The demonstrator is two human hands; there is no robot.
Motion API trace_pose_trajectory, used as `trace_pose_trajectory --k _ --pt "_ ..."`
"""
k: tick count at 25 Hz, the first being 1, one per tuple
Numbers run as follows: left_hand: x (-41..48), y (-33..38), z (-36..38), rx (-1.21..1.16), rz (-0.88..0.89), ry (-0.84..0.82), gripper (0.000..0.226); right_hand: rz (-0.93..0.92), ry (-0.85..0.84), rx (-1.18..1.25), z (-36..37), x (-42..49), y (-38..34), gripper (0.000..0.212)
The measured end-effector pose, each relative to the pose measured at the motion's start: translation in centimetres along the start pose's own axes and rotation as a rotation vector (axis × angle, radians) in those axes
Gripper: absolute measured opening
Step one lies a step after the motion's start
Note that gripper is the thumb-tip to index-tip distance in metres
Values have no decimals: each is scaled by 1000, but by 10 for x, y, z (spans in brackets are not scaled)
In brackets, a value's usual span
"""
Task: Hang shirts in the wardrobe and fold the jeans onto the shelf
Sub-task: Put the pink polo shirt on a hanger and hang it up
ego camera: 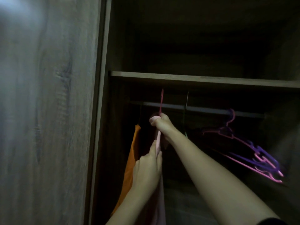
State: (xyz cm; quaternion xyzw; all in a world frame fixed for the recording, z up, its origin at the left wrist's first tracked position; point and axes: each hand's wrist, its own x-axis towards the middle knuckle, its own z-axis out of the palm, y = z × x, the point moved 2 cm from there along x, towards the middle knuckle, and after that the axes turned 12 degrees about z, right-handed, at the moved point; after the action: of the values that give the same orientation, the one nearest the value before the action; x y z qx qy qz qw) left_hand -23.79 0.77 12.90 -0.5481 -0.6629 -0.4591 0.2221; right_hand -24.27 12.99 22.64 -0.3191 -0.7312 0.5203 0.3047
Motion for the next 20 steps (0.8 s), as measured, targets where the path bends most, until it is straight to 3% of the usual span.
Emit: trace_pose_trajectory --k 6,12,15,16,18,20 --pt "21 -13 30 -45 -58 -23 47 117 -13 -79 -9 28 9 41" --pt "9 -22 50 -31 -96 -69 49 145 -55 -87 -1 34 31 38" --pt "3 -23 34 -70 -35 -130 54 126 -40 -127 -2 29 27 40" --pt "0 -23 25 -45 8 -91 54 133 -20 -167 -2 27 27 46" --pt "-6 -36 8 19 1 195 48 148 38 -279 -1 19 33 70" --pt "-5 -61 0 120 -165 317 50 102 141 -397 5 0 48 86"
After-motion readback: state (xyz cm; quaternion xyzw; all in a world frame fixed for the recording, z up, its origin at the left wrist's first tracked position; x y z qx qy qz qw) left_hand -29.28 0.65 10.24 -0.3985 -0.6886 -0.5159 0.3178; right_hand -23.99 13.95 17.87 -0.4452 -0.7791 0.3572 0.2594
